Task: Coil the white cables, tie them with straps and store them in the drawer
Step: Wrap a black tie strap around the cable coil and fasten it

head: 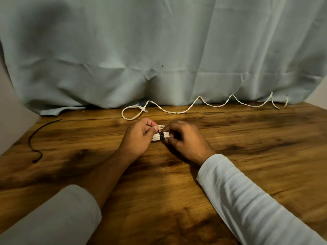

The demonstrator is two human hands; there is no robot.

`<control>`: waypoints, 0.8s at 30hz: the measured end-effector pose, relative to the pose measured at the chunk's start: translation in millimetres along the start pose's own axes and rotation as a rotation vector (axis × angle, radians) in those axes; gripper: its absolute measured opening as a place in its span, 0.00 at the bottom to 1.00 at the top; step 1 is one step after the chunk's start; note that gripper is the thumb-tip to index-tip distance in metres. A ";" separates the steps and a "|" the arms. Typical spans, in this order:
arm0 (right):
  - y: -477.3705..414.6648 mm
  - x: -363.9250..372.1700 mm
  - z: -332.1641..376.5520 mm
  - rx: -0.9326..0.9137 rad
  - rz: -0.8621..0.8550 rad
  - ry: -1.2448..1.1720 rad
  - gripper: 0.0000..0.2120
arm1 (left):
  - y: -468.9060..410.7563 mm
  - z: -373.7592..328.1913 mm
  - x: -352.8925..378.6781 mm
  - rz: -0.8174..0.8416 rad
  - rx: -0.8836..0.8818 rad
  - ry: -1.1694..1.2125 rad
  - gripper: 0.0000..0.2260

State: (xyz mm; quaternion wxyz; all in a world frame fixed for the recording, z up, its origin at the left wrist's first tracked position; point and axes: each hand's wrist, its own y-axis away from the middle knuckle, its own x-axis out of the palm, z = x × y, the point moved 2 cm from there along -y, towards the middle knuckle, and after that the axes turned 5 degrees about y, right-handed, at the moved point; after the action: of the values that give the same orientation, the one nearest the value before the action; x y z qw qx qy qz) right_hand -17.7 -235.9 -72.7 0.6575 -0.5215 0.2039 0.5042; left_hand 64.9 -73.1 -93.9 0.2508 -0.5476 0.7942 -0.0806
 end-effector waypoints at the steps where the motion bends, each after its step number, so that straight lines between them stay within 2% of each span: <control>1: -0.2 0.0 -0.3 -0.003 0.001 -0.006 0.12 | 0.8 -1.8 0.3 -0.012 -0.001 -0.007 0.03; 7: 4.2 2.9 -5.0 0.007 -0.012 -0.022 0.13 | 5.4 -5.4 -1.9 0.058 -0.003 0.010 0.01; 15: 4.9 2.6 -7.7 0.020 -0.055 -0.032 0.12 | 6.9 -7.1 -3.7 -0.122 0.070 -0.226 0.07; 19: 4.9 3.0 -7.7 0.030 -0.072 -0.013 0.11 | 6.9 -7.9 -4.0 -0.097 0.112 -0.276 0.09; 24: 4.7 3.8 -7.2 0.037 -0.068 0.010 0.11 | 10.0 -17.0 -2.8 -0.063 0.171 -0.268 0.05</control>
State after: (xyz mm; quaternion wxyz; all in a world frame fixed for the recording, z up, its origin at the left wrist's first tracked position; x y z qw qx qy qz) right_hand -18.5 -241.0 -80.7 0.6828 -0.5185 0.1987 0.4749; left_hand 49.1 -69.2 -82.4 0.3977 -0.5546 0.7263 -0.0819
